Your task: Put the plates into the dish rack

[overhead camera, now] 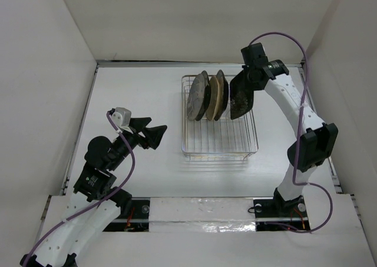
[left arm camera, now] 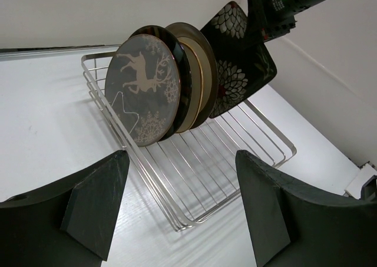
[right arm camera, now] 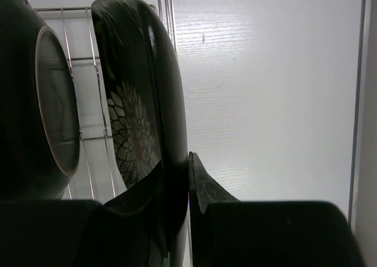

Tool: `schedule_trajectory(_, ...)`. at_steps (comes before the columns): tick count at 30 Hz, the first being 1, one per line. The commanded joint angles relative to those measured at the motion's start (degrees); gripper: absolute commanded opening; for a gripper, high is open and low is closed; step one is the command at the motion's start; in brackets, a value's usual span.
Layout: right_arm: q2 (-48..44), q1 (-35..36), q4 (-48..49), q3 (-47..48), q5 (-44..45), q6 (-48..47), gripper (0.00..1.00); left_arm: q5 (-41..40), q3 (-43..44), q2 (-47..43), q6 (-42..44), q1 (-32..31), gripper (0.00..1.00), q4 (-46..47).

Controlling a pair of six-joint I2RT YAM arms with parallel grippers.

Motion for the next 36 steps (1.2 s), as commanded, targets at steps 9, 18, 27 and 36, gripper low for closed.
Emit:
schedule_trajectory(9, 5.4, 2.2, 5.4, 5.3, 2.1, -0.3, 0.00, -0.7, -0.1, -0.2, 0.8, -0.3, 0.70, 1.4)
schedule_trajectory(18, 8.3, 4.0, 6.3, 6.6, 3.4, 0.4, 0.27, -1.3, -0.1, 0.1, 0.9, -0.3, 0.70, 1.2)
schedule_trajectory(27, 8.3, 4.6, 8.8, 5.8, 2.7, 0.2, 0.45, -3.2, 0.1, 0.3, 1.2, -0.3, 0.70, 0.3)
schedule_trajectory(36, -5.2, 7.3, 19.8, -1.0, 3.9, 0.4, 0.77, -9.3, 0.5, 0.9, 1.3, -0.3, 0.71, -0.2)
